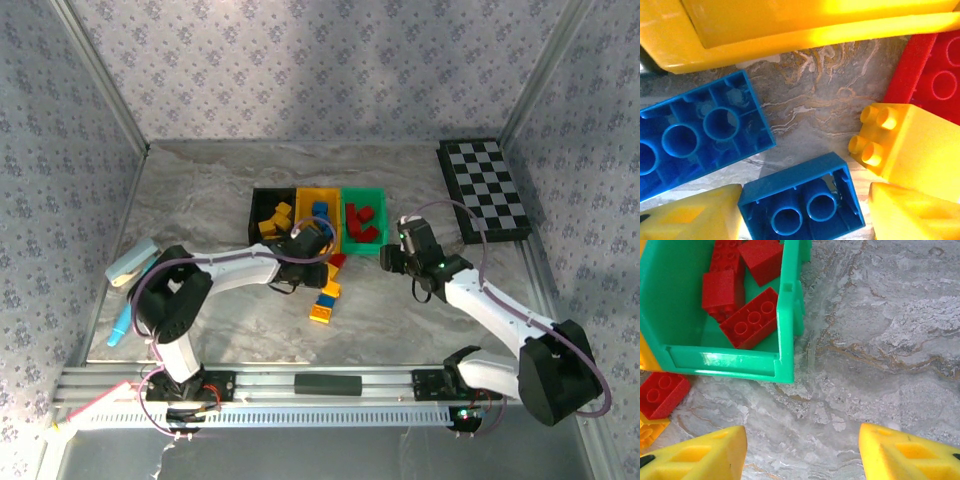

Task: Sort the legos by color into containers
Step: Pick up the lego from the center of the table.

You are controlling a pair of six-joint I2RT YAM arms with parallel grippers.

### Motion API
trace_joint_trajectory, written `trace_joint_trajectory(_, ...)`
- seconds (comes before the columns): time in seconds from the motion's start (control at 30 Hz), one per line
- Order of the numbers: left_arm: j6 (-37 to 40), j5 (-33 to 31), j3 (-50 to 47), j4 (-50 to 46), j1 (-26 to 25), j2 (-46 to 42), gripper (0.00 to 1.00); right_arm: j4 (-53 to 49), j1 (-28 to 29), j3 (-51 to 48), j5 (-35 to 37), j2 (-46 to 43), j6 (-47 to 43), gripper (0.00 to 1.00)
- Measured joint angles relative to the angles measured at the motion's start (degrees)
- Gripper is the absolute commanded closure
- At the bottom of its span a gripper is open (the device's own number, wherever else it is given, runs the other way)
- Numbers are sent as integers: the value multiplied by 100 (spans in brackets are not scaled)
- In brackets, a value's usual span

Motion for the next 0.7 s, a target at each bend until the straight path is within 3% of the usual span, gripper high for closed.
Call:
trace_joint_trajectory(0.1, -17, -31, 68, -31, -42, 44, 58, 4, -42, -11, -35, -31, 0, 37)
trace_joint_trajectory(0.43, 74, -737, 138, -413, -566, -306, 58, 74, -184, -96, -149, -144, 2, 38)
trace_joint_trajectory(0.7, 463, -1200, 1123, -828, -326, -369, 57, 98, -181, -262, -317, -219, 7, 37)
